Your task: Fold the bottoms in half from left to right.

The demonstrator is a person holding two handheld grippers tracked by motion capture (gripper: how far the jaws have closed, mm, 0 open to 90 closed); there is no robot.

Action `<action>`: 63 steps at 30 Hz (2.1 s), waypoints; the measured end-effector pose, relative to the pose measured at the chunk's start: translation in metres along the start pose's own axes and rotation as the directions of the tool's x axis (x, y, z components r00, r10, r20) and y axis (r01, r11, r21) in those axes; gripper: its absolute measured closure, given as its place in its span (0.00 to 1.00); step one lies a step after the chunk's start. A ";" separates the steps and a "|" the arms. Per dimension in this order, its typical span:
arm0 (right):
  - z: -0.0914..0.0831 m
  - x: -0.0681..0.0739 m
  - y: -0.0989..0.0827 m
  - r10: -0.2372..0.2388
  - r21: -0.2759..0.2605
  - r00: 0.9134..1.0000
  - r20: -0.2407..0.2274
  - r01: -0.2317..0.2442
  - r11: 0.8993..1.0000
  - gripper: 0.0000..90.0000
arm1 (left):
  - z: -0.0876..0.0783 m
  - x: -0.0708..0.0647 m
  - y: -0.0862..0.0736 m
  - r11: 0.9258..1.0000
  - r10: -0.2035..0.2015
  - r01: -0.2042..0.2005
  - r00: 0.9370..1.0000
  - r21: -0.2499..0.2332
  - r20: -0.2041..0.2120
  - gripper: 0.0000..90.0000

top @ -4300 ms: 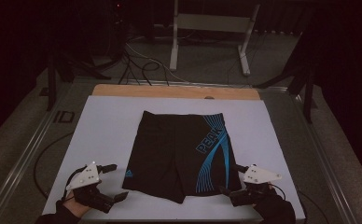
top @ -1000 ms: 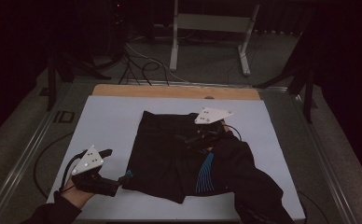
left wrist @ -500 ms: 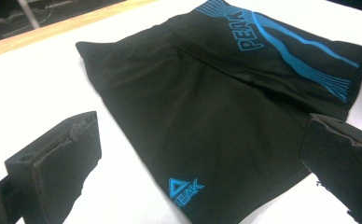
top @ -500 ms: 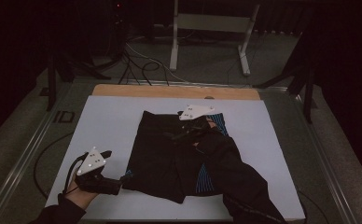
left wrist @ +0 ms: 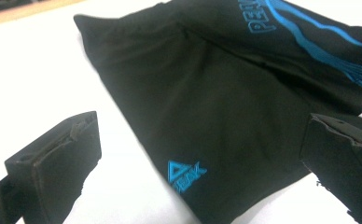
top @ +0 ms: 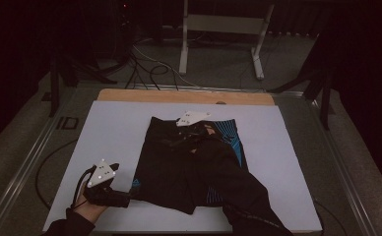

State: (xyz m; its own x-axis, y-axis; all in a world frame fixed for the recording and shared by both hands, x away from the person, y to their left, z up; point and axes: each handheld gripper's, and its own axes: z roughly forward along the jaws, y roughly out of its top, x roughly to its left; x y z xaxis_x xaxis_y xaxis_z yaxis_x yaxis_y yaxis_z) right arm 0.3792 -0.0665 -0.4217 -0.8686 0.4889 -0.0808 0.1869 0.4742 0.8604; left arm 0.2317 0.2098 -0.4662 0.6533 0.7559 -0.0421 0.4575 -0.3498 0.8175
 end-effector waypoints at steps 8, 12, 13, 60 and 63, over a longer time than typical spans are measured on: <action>0.022 0.003 -0.004 0.014 0.004 1.000 -0.004 -0.014 1.000 0.11 | 0.007 0.005 -0.009 0.999 -0.023 0.022 1.000 0.044 0.014 0.00; 0.035 0.003 -0.008 0.045 0.015 0.999 -0.010 -0.045 0.999 0.11 | 0.014 0.007 -0.012 0.997 -0.037 0.035 0.999 0.063 0.027 0.00; 0.036 0.003 -0.008 0.046 0.017 0.999 -0.011 -0.046 0.999 0.11 | 0.017 0.008 -0.013 0.996 -0.035 0.032 0.999 0.078 0.033 0.00; 0.084 0.001 -0.014 0.067 0.080 0.997 -0.036 -0.064 0.995 0.11 | 0.042 0.000 -0.020 0.942 -0.075 0.049 0.995 0.331 0.067 0.58; 0.084 0.001 -0.014 0.076 0.081 0.996 -0.034 -0.073 0.994 0.11 | 0.042 -0.001 -0.020 0.943 -0.093 0.063 0.993 0.327 0.078 0.69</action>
State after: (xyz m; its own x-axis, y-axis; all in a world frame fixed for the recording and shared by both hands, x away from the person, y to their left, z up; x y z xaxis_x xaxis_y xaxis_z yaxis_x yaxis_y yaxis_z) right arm 0.4148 -0.0109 -0.4759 -0.8670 0.4983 0.0024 0.2867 0.4948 0.8204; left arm 0.2474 0.1926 -0.5070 0.6530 0.7396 -0.1630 0.6697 -0.4633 0.5804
